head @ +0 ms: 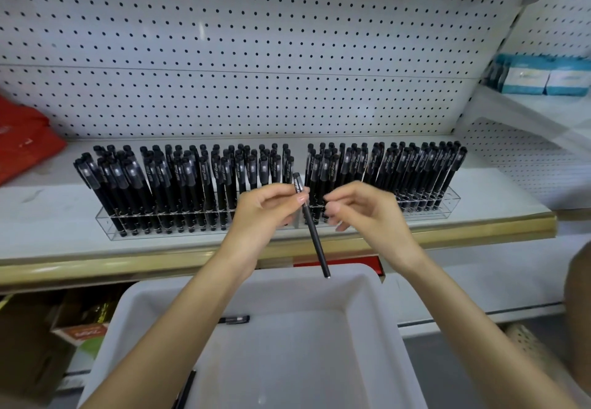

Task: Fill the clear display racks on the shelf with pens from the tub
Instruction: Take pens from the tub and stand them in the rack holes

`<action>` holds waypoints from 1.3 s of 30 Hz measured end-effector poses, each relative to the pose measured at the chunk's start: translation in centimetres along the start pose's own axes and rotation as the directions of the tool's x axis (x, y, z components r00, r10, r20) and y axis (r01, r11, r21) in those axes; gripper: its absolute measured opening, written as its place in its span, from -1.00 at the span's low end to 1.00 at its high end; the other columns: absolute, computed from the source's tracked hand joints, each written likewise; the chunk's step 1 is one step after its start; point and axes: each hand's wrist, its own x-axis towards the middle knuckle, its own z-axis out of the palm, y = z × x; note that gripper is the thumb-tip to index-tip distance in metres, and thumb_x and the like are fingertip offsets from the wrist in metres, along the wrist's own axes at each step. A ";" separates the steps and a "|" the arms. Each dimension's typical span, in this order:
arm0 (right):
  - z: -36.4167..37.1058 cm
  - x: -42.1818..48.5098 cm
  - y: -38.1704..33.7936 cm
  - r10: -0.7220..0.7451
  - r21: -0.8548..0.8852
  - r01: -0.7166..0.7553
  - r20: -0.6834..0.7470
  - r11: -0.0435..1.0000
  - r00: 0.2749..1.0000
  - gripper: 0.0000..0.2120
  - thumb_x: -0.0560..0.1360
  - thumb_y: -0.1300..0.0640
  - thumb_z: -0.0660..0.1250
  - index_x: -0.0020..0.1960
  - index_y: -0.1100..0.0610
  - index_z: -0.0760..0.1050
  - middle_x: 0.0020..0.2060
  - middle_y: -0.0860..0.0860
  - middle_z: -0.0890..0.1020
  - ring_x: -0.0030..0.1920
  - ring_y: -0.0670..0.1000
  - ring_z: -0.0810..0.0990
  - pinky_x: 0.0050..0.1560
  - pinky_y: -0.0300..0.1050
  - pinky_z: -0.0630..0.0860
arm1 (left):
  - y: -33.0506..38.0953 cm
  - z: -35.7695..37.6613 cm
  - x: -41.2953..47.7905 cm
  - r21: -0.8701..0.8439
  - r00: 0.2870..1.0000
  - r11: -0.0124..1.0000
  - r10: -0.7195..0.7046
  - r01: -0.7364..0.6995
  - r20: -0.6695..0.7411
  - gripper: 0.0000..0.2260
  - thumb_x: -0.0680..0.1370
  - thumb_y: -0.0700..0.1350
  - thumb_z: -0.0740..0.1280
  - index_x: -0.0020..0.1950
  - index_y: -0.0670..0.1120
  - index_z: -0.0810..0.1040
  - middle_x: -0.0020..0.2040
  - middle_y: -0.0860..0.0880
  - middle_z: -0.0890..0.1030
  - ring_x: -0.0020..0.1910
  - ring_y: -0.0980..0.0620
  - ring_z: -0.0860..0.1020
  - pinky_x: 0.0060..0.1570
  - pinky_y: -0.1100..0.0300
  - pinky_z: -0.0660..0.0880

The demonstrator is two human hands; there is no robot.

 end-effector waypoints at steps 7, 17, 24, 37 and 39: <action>1.6 -1.1 0.5 0.107 0.135 -0.115 0.061 0.984 0.992 -0.95 0.38 0.26 0.46 -0.19 0.16 0.60 -0.31 0.08 0.70 -0.27 -0.02 0.66 -0.22 -0.19 0.58 | 0.5 0.7 -0.3 0.008 1.000 1.000 0.002 -0.002 0.024 -0.63 0.30 0.03 0.46 0.03 -0.11 0.65 -0.04 0.01 0.70 0.03 0.04 0.64 0.14 0.07 0.55; -1.5 0.3 -0.1 0.064 0.068 -0.060 -0.063 0.996 0.996 -0.55 0.39 0.36 0.44 0.18 0.07 0.41 -0.19 0.26 0.61 -0.21 0.16 0.69 -0.21 -0.11 0.62 | -1.3 -0.2 -0.4 0.491 0.968 0.838 0.246 -0.239 0.052 -0.75 0.56 0.05 0.26 0.17 0.02 0.58 0.12 0.11 0.61 0.05 0.27 0.54 0.17 0.25 0.48; -4.2 3.5 -0.5 -0.184 -0.193 0.142 -0.224 0.971 0.957 -0.32 0.41 0.25 0.48 0.30 -0.29 0.25 -0.19 -0.01 0.52 -0.22 0.09 0.65 -0.03 0.05 0.62 | -3.8 -0.4 -0.6 0.866 0.859 0.173 0.318 -0.469 0.401 -0.45 0.59 0.18 -0.01 0.43 -0.11 0.39 0.40 -0.07 0.44 0.37 -0.02 0.42 0.35 0.17 0.21; -3.3 4.9 3.5 -0.539 -0.608 0.307 -0.242 0.732 0.807 -0.55 0.49 0.06 0.40 0.30 -0.04 0.31 -0.18 -0.10 0.57 -0.19 -0.08 0.60 -0.12 -0.06 0.61 | -5.0 -0.1 0.4 0.895 0.869 -0.100 0.216 -0.434 0.446 -0.44 0.58 0.18 0.02 0.37 -0.16 0.46 0.35 -0.10 0.50 0.36 0.00 0.44 0.36 0.03 0.17; -3.3 4.8 4.2 -0.531 -0.613 0.318 -0.200 0.723 0.824 -0.56 0.49 0.08 0.40 0.29 -0.02 0.33 -0.14 -0.13 0.55 -0.16 -0.11 0.59 -0.13 -0.08 0.61 | -4.8 0.0 0.4 0.893 0.863 -0.092 0.229 -0.441 0.450 -0.44 0.57 0.18 0.02 0.36 -0.17 0.47 0.33 -0.10 0.51 0.34 -0.01 0.46 0.35 0.04 0.19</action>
